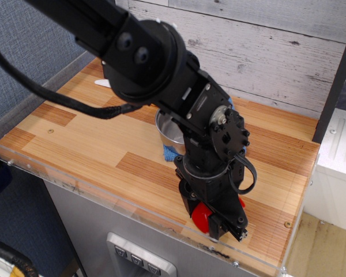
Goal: Move the red box from left side to right side
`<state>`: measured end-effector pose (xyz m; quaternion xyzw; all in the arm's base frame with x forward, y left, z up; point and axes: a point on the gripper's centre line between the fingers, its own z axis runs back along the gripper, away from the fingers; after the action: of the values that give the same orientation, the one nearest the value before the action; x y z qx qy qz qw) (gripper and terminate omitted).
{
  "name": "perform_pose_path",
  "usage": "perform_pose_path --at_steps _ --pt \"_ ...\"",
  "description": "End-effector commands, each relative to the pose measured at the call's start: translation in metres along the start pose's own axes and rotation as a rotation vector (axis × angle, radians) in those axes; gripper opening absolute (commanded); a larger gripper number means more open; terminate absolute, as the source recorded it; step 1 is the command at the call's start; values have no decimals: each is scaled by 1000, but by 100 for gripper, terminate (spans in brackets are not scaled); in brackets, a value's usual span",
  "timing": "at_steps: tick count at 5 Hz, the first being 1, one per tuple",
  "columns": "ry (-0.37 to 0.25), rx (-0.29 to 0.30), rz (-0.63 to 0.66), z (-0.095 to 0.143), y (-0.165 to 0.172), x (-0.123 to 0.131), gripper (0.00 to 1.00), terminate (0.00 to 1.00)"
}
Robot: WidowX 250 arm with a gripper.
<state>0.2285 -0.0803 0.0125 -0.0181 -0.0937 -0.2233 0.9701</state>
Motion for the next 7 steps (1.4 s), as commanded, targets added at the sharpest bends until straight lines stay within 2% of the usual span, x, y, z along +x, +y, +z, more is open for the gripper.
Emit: perform_pose_path --at_steps 1,3,4,5,6,7 --pt "-89 -25 -76 38 -10 27 0 0" --pt "-175 24 -13 96 15 17 0 0" --pt "-187 43 64 113 41 0 0 0" --pt "-194 58 144 118 67 -17 0 0" --pt "-180 78 207 119 96 -21 0 0" --pt "-168 97 288 113 129 -31 0 0"
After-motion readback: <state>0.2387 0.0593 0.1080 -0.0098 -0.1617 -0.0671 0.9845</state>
